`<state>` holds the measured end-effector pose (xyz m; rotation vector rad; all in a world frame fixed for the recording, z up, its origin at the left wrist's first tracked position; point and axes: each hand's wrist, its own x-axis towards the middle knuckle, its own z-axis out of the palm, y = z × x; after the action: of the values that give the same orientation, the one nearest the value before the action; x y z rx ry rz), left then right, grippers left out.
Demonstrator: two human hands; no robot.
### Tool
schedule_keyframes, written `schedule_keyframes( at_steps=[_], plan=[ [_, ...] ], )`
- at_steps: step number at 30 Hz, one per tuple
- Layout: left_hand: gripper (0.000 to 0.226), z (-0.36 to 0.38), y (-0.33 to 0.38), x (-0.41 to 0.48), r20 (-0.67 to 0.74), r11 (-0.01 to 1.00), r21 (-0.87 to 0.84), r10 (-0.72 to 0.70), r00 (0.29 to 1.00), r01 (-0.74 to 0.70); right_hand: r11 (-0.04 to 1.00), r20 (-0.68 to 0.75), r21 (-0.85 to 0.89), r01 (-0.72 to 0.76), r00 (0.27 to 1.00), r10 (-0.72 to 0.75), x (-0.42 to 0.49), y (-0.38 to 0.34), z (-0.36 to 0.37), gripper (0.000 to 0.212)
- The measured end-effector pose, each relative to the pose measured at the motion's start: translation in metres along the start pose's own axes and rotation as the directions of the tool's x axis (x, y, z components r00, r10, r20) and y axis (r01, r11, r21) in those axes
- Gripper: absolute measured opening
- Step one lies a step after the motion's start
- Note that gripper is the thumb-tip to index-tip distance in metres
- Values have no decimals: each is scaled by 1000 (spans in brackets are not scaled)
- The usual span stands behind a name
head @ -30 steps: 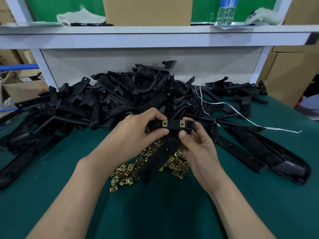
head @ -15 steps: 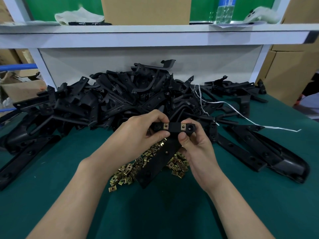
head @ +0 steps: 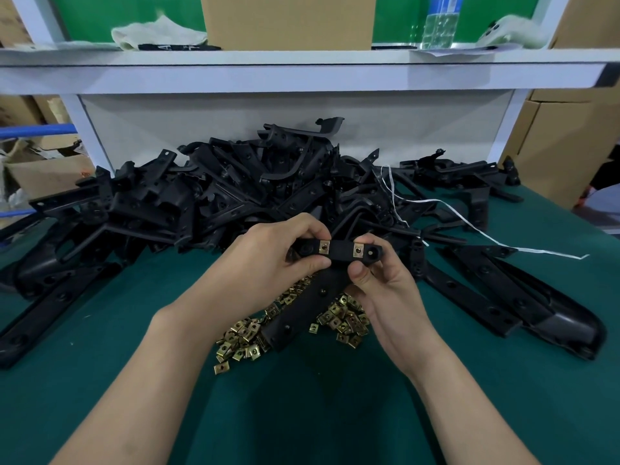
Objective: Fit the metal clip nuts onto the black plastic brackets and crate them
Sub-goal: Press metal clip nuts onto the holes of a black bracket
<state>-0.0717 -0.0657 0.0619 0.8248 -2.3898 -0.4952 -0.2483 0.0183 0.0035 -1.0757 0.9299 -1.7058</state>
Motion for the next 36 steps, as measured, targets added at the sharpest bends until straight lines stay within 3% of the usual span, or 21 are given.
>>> schedule_keyframes(
  at_steps=[6,20,24,27,30,32,34,36],
  plan=[
    [26,-4,5,0,-3,1000,25,4,1000,-4,998,-4,65,-17,1000,17,1,0,0,23],
    [23,-7,14,-2,-24,997,62,-37,999,38,983,-1,174,-65,998,67,2,-1,1,26],
    [25,-8,23,-1,-41,998,63,-1,999,3,951,49,294,-91,996,81,2,0,-2,24],
    [32,-20,27,-1,20,995,-95,42,999,-40,899,127,416,-136,988,91,2,-1,-4,22],
    [22,-39,6,-2,-48,961,-276,3,999,-16,803,122,576,-154,987,102,1,-5,-6,33],
    [27,-37,-6,-5,34,966,-253,-45,998,52,758,88,635,-147,989,118,-1,-7,-7,44],
    [46,-19,-5,-9,182,960,-274,-4,983,54,738,58,658,-148,987,147,-1,-5,-4,52],
    [53,6,11,-10,224,956,-293,43,974,25,748,44,647,-148,986,158,-2,-3,-1,51]
  ],
)
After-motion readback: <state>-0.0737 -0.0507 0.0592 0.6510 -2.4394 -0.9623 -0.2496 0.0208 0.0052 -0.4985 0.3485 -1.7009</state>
